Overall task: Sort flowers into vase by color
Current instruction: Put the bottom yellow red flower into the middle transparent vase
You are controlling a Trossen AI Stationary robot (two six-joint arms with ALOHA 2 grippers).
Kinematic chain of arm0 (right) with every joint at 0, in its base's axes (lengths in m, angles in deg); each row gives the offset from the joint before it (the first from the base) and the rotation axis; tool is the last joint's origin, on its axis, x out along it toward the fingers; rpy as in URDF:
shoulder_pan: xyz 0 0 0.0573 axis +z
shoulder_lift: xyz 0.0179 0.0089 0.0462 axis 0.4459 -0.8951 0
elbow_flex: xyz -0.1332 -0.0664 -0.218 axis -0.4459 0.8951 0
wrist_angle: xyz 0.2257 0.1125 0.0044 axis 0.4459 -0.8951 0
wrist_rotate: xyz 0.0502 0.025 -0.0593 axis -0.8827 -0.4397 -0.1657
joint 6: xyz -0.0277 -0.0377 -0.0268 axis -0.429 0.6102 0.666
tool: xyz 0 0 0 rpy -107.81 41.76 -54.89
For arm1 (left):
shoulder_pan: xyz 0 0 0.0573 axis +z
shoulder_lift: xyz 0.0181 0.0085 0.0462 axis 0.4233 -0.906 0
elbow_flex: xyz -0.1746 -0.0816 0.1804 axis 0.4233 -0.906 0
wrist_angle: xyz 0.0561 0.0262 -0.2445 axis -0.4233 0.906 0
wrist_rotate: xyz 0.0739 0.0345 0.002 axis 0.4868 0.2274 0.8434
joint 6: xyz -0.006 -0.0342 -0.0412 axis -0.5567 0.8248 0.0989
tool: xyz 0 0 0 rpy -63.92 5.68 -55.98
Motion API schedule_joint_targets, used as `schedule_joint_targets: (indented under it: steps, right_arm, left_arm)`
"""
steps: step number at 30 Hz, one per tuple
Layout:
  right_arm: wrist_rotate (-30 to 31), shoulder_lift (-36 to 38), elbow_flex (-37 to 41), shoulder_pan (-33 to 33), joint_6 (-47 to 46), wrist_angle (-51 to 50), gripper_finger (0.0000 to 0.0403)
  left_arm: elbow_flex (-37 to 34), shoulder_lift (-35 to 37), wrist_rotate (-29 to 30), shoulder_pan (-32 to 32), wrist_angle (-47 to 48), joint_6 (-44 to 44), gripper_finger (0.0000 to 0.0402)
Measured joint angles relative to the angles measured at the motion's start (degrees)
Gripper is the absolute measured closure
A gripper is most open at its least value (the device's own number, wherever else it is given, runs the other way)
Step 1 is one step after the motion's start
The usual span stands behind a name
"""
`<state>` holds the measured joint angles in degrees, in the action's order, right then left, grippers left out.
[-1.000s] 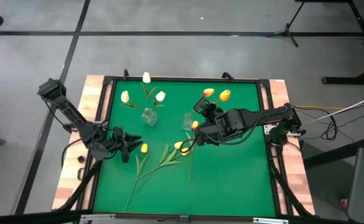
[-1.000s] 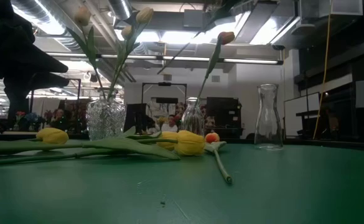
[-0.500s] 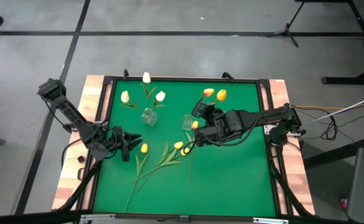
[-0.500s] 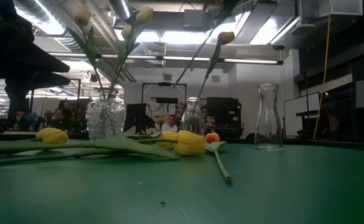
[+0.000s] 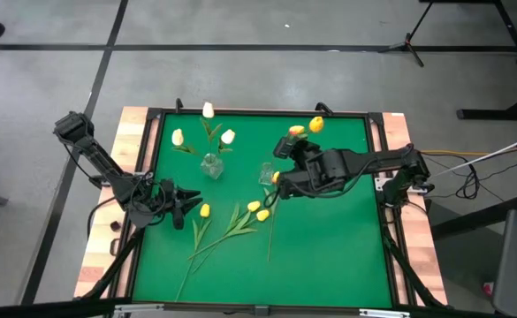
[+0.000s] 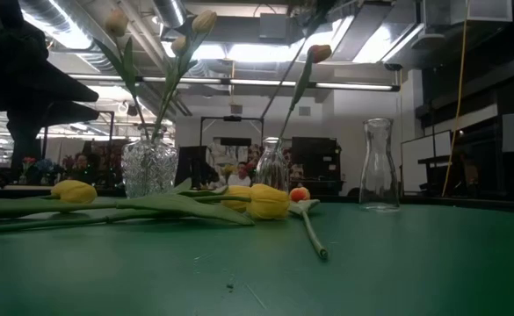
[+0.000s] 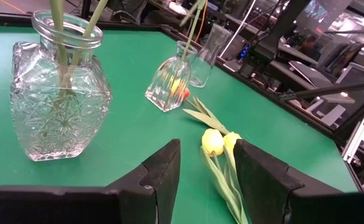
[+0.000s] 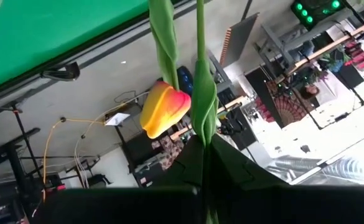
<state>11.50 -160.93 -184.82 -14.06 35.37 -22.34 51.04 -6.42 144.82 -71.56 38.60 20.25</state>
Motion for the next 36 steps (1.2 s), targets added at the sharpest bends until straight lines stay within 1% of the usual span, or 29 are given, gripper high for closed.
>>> schedule_joint_targets:
  steps: [8, 11, 16, 21, 26, 30, 36]
  right_arm:
    - [-1.2, 0.0, 0.0, -0.1, -1.7, 0.0, 0.0391]
    - [-3.3, 0.0, 0.1, 0.3, -1.7, 0.1, 0.0391]
    - [-3.8, 0.5, 4.4, 0.4, -2.6, 0.1, 0.0391]
    - [-1.8, 2.2, 8.6, 0.3, -2.5, 0.0, 0.0391]
    - [0.9, 3.2, 9.1, 0.3, -2.4, 0.0, 0.0391]
    - [0.1, 4.6, 9.1, 0.3, -2.5, 0.0, 0.0391]
    - [-0.1, 4.8, 9.1, 0.4, -2.4, 0.0, 0.0391]
  left_arm:
    - [0.0, 0.0, 0.0, 0.0, 0.0, 0.0, 0.0254]
    - [0.0, 0.0, 0.0, 0.0, 0.0, -0.1, 0.0254]
    - [0.0, 0.0, 0.0, 0.0, 0.0, -0.2, 0.0254]
    - [0.0, 0.0, 0.7, 0.0, 0.0, -0.2, 0.0254]
    - [0.0, 0.0, 1.3, 0.0, 0.0, -0.2, 0.0254]
    - [0.0, 0.0, 1.4, 0.0, 0.0, -0.1, 0.0254]
    - [0.0, 0.0, 1.4, 0.0, 0.0, 0.0, 0.0254]
